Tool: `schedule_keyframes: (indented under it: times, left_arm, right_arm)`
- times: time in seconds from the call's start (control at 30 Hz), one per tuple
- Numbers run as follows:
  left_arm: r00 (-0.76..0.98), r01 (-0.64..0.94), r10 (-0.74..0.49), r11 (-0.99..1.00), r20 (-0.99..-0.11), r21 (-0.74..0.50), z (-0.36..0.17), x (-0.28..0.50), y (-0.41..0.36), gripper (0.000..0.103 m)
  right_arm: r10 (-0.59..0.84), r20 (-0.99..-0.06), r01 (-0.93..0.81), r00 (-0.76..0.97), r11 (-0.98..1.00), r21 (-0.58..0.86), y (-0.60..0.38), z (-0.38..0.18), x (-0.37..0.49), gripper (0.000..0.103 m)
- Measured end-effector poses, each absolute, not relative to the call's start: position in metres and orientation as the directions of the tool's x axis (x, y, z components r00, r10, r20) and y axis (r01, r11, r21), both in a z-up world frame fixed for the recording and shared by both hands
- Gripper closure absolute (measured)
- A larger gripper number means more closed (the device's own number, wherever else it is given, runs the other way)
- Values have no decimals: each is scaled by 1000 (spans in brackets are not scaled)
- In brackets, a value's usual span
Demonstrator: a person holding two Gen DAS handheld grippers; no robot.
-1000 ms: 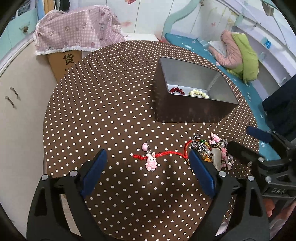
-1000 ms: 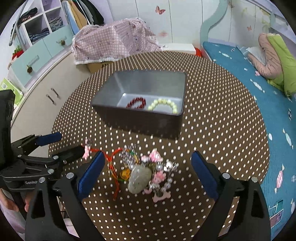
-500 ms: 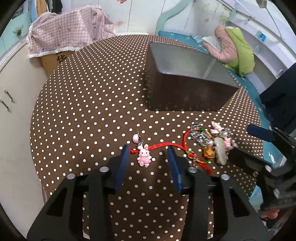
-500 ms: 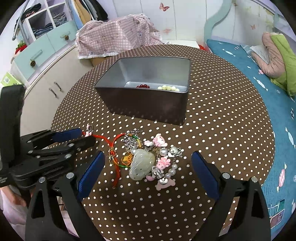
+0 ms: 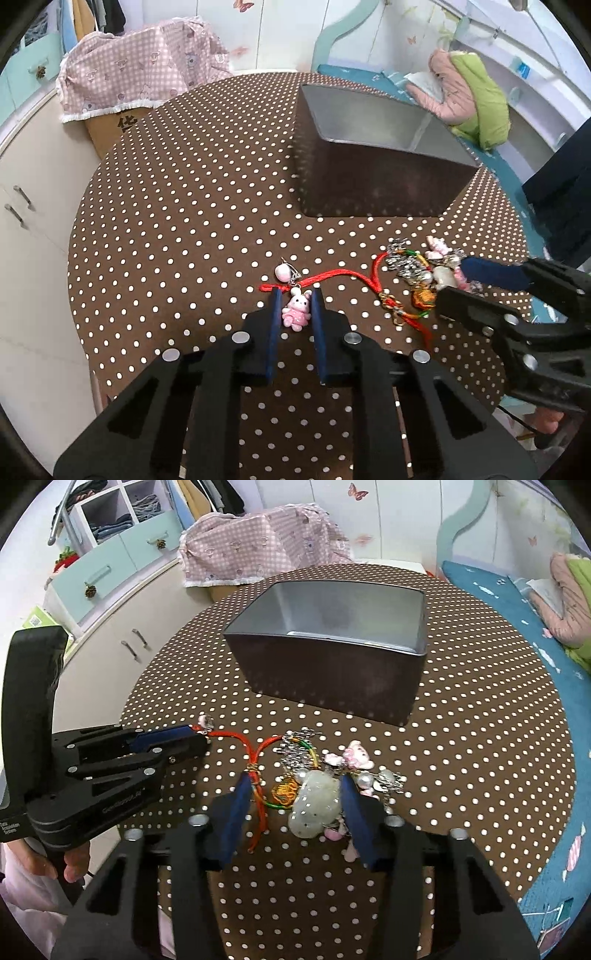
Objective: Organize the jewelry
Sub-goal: 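Grasp the pink bunny charm with the left tool while the right tool grasps silver chain charms, then lift the held charms with both tools and carry them toward the tin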
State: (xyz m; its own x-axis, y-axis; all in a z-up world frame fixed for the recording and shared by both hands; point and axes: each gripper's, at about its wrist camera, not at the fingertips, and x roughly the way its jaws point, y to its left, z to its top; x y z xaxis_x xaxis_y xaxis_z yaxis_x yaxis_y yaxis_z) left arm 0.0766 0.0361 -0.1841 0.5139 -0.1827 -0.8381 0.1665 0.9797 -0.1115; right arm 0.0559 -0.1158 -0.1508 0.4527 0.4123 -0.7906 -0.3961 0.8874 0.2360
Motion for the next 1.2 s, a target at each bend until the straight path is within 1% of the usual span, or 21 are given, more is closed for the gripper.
schedule_keyframes:
  times: [0.07,0.2,0.43,0.57,0.67,0.77,0.83,0.93,0.97,1.07,1.2]
  left_arm:
    - [529,169,-197,978,-825,-125,-180,72,39,87]
    - [547,176,-246,968,-800,-177,-174,66,45,87]
    - [577,175,-290,957,-763,-231,-167,66,54,87]
    - [602,170,-299,954,-740,-247,-161,65,61,87]
    - [623,169,-323,945,-713,-280,-155,64,70,87]
    - [646,158,-321,944,-693,-290,-148,64,79,87]
    - [654,160,-336,937,-678,-310,-144,63,86,87]
    - [659,149,-329,939,-677,-311,-143,63,93,87]
    - [658,149,-333,937,-675,-316,-143,62,95,87]
    - [653,150,-338,935,-678,-323,-146,61,98,87]
    - [652,150,-343,933,-676,-328,-148,59,101,87]
  right_arm:
    - [426,-784,-413,452,879,240,-113,-149,57,70]
    - [423,-779,-428,463,876,221,-107,-146,61,72]
    - [404,-792,-458,458,871,179,-89,-150,77,81]
    - [380,-808,-445,451,880,165,-87,-155,85,83]
    - [367,-817,-421,446,891,170,-90,-157,91,83]
    - [352,-827,-388,438,904,180,-94,-157,97,83]
    - [343,-832,-393,436,904,167,-91,-156,94,83]
    - [361,-836,-429,414,887,170,-82,-155,84,84]
    - [358,-839,-430,410,887,168,-80,-156,82,86]
    - [352,-844,-427,404,889,166,-79,-158,82,89]
    - [337,-851,-441,403,886,141,-75,-158,82,90]
